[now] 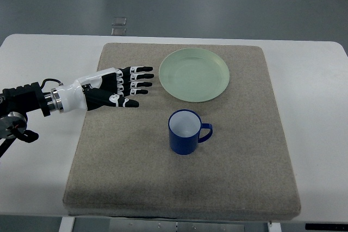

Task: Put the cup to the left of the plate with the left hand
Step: 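Move the open left hand forward over the pad toward the blue mug, then reach the left hand around the blue mug body, then close the left hand fingers to grasp the blue mug, then lift and carry the blue mug away from the plate with left hand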

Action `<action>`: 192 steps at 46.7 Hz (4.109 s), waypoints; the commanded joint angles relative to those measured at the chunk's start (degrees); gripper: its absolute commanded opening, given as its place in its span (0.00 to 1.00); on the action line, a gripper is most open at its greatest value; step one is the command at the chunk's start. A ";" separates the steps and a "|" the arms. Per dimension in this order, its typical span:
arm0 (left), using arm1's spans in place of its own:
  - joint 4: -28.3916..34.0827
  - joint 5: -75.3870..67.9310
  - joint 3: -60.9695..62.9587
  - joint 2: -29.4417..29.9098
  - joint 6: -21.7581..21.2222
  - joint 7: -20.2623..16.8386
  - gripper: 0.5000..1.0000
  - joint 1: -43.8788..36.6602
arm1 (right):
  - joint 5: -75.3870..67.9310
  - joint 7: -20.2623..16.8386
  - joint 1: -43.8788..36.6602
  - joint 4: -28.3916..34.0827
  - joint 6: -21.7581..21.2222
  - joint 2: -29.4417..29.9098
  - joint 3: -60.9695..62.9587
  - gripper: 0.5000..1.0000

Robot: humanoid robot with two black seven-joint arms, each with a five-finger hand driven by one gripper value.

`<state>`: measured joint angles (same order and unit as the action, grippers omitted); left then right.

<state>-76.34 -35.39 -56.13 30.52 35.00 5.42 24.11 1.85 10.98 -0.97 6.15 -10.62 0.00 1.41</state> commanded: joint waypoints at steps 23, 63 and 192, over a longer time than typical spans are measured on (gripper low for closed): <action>2.60 -21.47 -0.12 -8.98 0.00 -12.01 0.98 -3.28 | 0.00 0.00 0.00 0.00 -0.01 0.00 0.00 0.86; 4.10 -22.62 0.67 -13.56 0.00 -12.80 0.99 -3.46 | 0.00 0.00 0.00 0.00 -0.01 0.00 0.00 0.86; 3.74 -26.84 0.59 -17.51 0.00 -13.51 0.41 -1.87 | 0.00 0.00 0.00 0.00 -0.01 0.00 0.00 0.86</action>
<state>-72.47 -62.22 -54.44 12.83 35.01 -7.58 21.90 1.85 10.98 -0.97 6.15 -10.64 0.00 1.41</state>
